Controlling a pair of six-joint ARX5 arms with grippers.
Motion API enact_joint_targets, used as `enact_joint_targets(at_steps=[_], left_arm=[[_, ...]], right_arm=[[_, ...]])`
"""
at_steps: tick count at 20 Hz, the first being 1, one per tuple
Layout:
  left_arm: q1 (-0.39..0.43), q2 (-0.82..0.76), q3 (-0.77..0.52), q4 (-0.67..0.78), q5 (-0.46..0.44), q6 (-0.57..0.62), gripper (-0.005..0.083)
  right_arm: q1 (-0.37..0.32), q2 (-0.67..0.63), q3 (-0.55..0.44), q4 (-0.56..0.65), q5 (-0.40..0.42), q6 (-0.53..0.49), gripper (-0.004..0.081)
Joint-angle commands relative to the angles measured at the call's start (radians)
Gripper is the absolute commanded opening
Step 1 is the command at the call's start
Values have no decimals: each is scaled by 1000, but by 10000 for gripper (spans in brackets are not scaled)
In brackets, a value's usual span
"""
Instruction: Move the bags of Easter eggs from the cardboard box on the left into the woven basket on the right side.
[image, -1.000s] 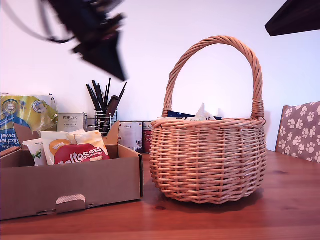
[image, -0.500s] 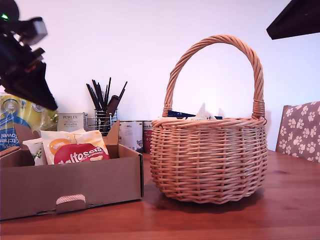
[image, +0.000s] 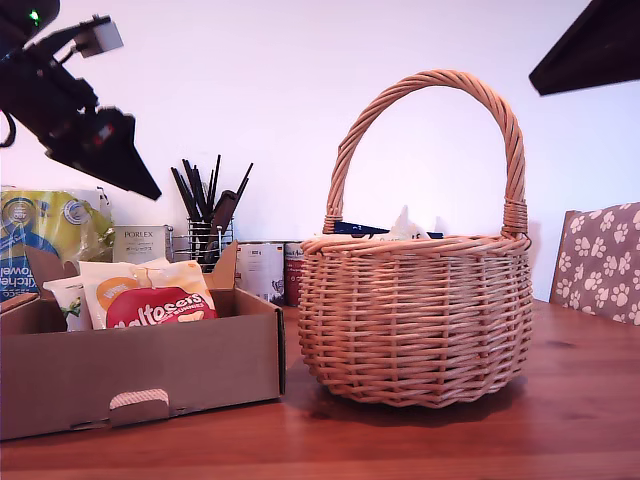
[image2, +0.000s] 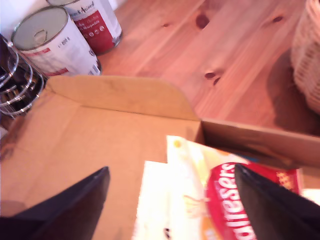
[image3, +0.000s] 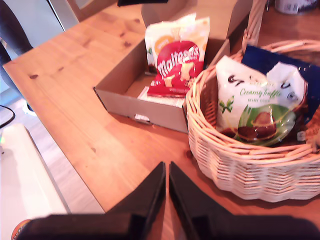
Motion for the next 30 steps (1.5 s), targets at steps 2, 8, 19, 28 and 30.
enact_joint_targets(at_steps=[2,8,19,28,30], left_arm=[[5,109,-1,19,-3,33,783],[10,204,0,25,-3,30,783],[64,215,0,-99,189,4,782],[-1,216,1,-190,209,31,780],[-14,216,1,-175,146,31,780]], right_arm=[[3,5,10,6,3,-1,-13],[3,6,10,4,3,-2,-13],[3,6,10,7,3,-8,-13],[3,6,10,7,3,-8,-13],[4,6,10,7,3,-8,-13]])
